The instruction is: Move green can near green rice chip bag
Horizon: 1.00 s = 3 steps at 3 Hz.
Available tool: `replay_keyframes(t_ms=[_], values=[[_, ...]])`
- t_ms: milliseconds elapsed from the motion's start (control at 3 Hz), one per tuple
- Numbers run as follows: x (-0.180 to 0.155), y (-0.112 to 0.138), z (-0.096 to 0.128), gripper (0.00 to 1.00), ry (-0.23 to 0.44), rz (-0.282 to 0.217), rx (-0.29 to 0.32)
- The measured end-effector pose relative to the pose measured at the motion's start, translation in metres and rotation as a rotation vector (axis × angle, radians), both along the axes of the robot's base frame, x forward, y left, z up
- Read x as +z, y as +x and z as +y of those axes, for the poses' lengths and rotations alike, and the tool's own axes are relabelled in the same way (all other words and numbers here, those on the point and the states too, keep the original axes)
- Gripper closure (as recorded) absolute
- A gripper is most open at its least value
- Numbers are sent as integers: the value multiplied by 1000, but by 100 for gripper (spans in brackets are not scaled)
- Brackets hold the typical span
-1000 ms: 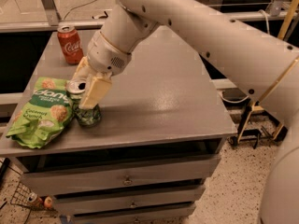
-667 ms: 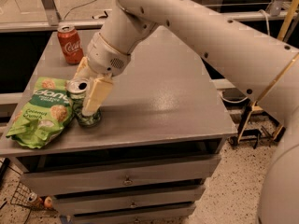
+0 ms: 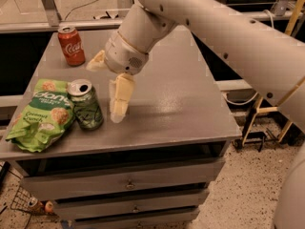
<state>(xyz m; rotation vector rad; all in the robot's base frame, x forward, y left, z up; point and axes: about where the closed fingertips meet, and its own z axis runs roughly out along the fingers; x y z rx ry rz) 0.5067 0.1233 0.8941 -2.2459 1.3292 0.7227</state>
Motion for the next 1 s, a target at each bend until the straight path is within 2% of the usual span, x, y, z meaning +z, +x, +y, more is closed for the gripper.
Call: replay_keyframes(t_ms=[333,667,1000], values=[[1,19,-76,0,-54,-23,-67],[-3,55,-189,0,-71,-38,-207],[-5,80,-267,0,-69,-60,-344]])
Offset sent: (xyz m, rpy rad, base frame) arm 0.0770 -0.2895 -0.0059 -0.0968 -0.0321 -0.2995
